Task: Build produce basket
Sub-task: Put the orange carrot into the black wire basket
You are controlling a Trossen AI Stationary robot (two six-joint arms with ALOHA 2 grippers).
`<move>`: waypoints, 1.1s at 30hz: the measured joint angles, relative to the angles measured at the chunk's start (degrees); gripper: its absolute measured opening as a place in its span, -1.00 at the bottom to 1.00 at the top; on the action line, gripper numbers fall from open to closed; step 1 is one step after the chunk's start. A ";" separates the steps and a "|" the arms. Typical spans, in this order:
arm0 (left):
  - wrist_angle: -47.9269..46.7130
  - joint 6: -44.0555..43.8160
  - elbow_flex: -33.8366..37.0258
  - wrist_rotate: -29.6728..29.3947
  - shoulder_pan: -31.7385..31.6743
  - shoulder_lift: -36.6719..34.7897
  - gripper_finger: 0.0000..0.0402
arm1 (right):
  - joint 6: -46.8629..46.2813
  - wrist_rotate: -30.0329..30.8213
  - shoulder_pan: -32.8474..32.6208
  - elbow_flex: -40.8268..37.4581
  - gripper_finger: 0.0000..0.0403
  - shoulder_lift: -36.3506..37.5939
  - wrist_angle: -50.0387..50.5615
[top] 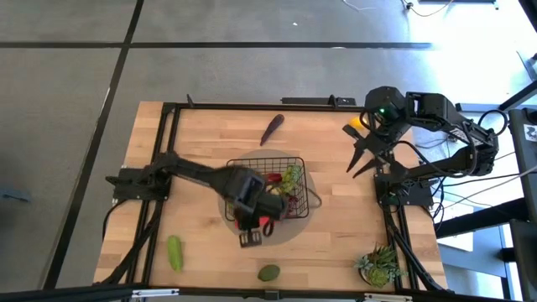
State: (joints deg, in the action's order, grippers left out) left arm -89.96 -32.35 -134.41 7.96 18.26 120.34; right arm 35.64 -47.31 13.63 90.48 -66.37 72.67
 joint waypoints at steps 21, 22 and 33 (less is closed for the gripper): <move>-0.06 25.48 -0.02 -2.84 -20.57 -0.45 -0.79 | -16.19 29.49 0.00 0.00 -0.59 0.00 -12.54; -0.06 25.50 -0.02 -2.50 -21.49 -0.45 -0.79 | -16.47 30.16 0.00 0.00 -0.59 0.00 -12.58; -0.06 33.75 9.45 0.73 -24.37 -0.38 -0.79 | -20.33 35.61 0.00 0.00 -0.59 0.00 -13.18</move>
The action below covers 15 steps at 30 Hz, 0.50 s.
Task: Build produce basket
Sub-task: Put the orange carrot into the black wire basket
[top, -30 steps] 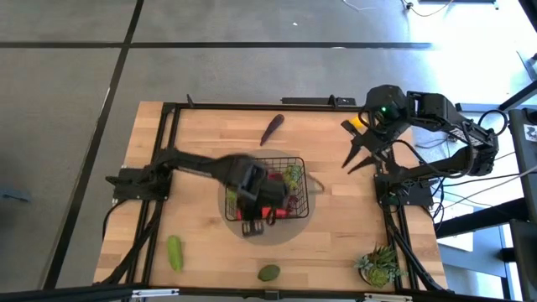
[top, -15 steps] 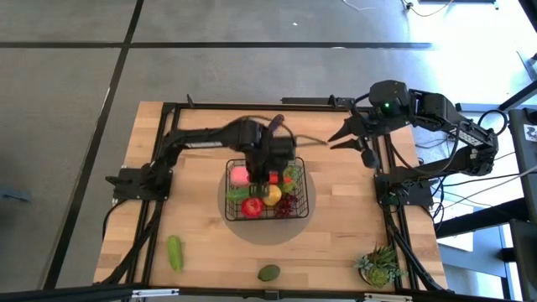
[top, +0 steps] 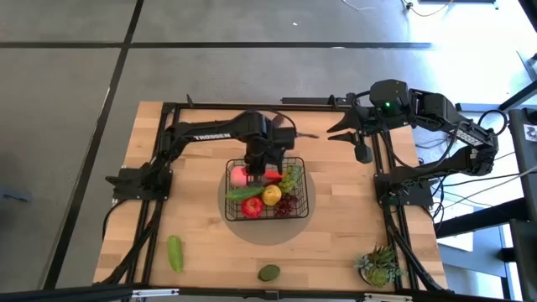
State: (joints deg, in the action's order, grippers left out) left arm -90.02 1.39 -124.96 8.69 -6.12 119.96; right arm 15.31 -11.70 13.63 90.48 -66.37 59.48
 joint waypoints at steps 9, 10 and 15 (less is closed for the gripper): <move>1.33 0.85 8.43 -7.48 -0.16 0.00 -0.79 | -0.77 0.07 0.00 0.00 -0.59 0.00 0.00; 2.12 0.85 9.04 -7.72 -0.30 0.00 -0.79 | -1.08 0.09 0.00 0.00 -0.59 0.00 -0.02; 6.89 0.83 10.43 -7.85 -0.41 0.04 -0.79 | -1.31 0.09 -0.02 0.00 -0.59 0.00 -0.06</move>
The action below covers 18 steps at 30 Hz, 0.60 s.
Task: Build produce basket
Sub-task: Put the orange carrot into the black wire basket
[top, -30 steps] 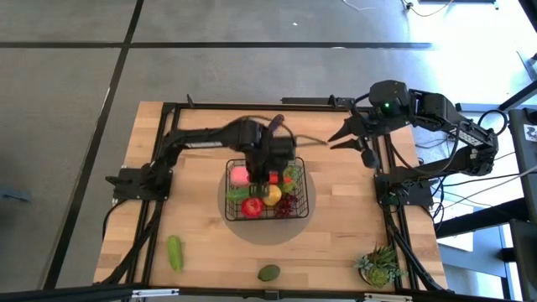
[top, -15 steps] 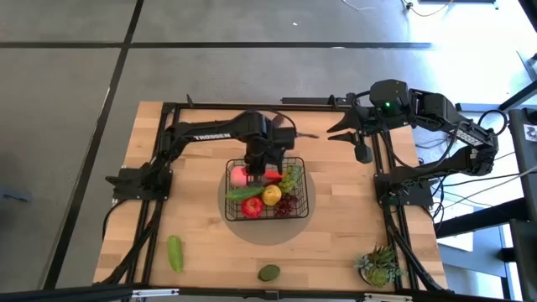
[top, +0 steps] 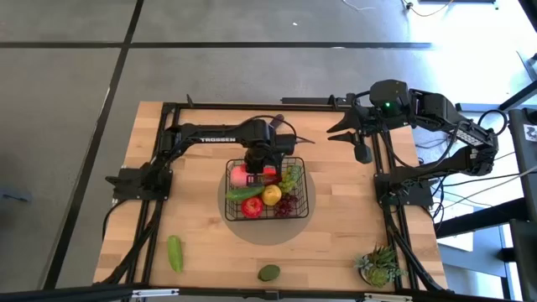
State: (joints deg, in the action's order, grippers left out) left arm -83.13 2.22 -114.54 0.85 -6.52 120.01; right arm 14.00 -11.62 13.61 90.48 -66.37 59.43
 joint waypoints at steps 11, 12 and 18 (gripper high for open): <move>4.16 0.02 0.15 -1.89 -0.71 0.00 -0.79 | -0.02 0.03 0.01 0.00 -0.59 -1.21 -0.07; 4.23 0.02 0.15 -1.84 -0.78 0.00 -0.79 | -0.02 0.02 0.02 0.00 -0.59 -1.41 -0.07; 4.32 -0.09 0.15 -1.84 -1.43 0.00 -0.79 | 0.01 0.02 0.01 0.00 -0.59 -1.88 -0.07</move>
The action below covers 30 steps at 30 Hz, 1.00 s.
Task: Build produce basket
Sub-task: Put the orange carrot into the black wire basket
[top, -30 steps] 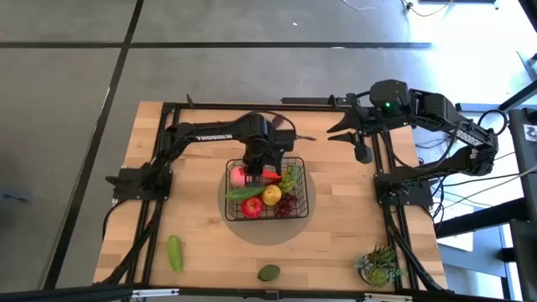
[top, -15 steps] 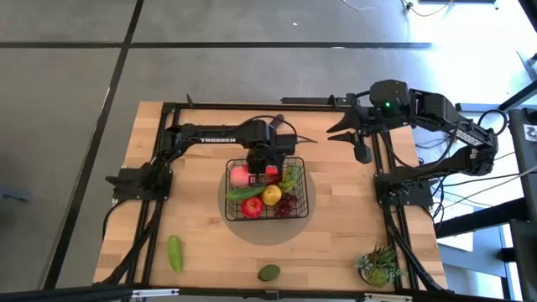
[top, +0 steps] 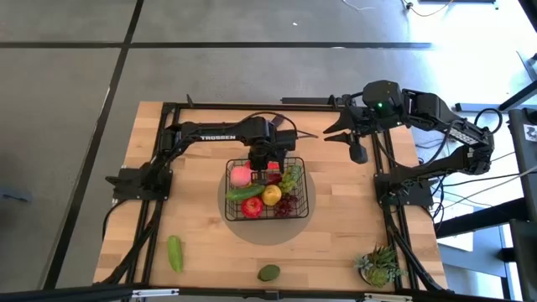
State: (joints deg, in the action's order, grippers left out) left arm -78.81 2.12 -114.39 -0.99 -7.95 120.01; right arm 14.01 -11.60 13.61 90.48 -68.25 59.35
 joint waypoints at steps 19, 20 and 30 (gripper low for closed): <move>2.26 -0.52 0.00 0.01 0.09 0.00 -0.56 | 0.14 0.00 0.01 0.00 -0.59 0.02 0.02; 2.27 -0.52 0.00 0.21 0.09 0.00 -0.56 | 0.12 0.00 0.00 0.00 -0.59 0.02 0.02; 2.52 -1.50 0.00 -0.11 0.09 0.00 -0.66 | 0.14 0.00 0.01 0.00 -0.59 0.02 0.02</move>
State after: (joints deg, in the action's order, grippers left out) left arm -76.28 0.62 -114.39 -1.10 -7.86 120.01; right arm 14.15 -11.60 13.62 90.48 -68.23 59.37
